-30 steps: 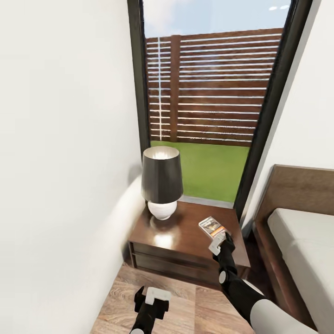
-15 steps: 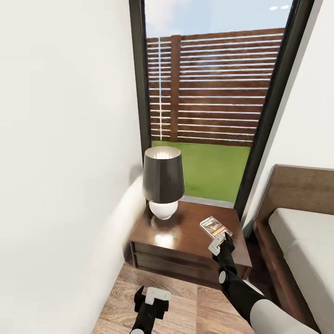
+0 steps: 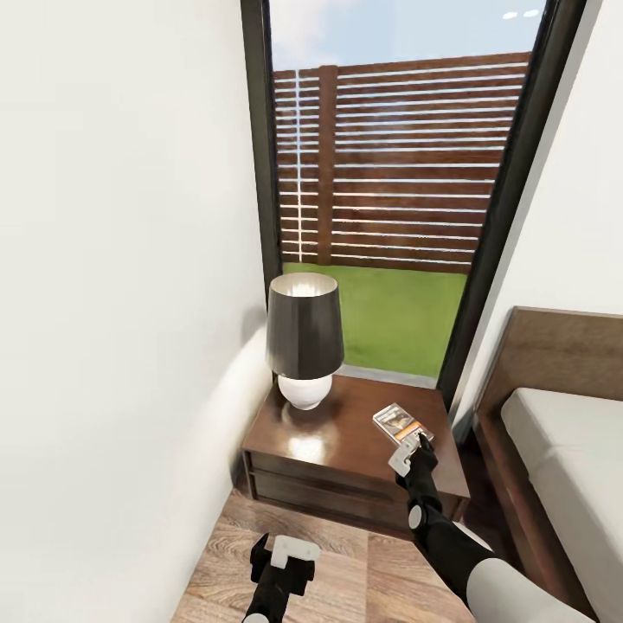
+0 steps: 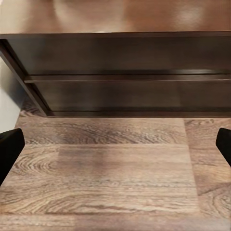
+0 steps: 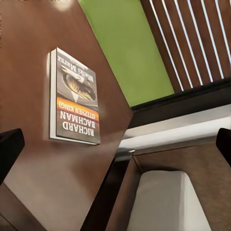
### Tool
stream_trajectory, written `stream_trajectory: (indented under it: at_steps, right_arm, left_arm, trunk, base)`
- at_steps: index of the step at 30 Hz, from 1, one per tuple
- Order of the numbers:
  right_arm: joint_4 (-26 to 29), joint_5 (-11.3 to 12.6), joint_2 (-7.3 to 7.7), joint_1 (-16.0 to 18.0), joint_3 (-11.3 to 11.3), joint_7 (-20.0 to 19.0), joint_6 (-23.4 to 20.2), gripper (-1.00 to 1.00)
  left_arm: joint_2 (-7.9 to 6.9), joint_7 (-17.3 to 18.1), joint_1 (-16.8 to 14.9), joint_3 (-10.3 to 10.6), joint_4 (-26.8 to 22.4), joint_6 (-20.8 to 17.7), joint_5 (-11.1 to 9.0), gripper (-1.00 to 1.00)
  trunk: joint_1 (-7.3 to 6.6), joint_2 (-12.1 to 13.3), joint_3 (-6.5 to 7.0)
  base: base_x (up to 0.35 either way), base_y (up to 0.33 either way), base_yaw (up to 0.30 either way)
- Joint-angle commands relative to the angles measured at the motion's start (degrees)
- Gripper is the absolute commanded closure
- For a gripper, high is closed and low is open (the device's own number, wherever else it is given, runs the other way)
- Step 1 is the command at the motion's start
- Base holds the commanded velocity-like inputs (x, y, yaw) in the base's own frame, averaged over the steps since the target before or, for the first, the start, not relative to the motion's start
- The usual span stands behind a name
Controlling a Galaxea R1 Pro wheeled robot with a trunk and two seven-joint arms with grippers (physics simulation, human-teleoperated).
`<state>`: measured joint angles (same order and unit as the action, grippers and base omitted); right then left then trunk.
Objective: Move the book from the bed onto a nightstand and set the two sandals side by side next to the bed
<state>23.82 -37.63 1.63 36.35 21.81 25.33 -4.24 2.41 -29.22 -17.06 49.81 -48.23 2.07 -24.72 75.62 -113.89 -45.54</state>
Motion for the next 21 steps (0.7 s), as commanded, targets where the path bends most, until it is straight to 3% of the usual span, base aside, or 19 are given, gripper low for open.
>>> stream_trajectory:
  at_steps: [1,8,15,21]
  right_arm:
    - [0.00,-0.45,0.03,0.04,0.26,0.24,-0.40,-1.00]
    - [0.00,-0.43,0.04,0.04,0.25,0.16,-0.24,-1.00]
    - [0.00,-0.42,0.02,0.04,0.25,0.16,-0.24,-1.00]
    - [0.00,-0.39,0.01,0.04,0.25,0.15,-0.24,-1.00]
  left_arm:
    - [-0.03,-0.40,-0.08,0.29,-0.02,0.22,-0.57,-1.00]
    - [-0.03,-0.18,-0.08,0.29,0.05,0.17,-0.70,-1.00]
    - [-0.03,0.01,-0.08,0.30,0.06,0.17,-0.74,-1.00]
    - [-0.03,0.03,-0.08,0.29,0.06,0.20,-0.69,-1.00]
  trunk:
    - [-0.01,-0.02,-0.05]
    - [-0.01,-0.02,-0.05]
    - [-0.01,-0.02,-0.05]
    - [-0.01,-0.02,0.05]
  base:
    - [0.000,0.000,0.000]
    - [-0.020,0.003,0.000]
    - [-0.192,0.083,-0.005]
    - [-0.104,0.047,-0.137]
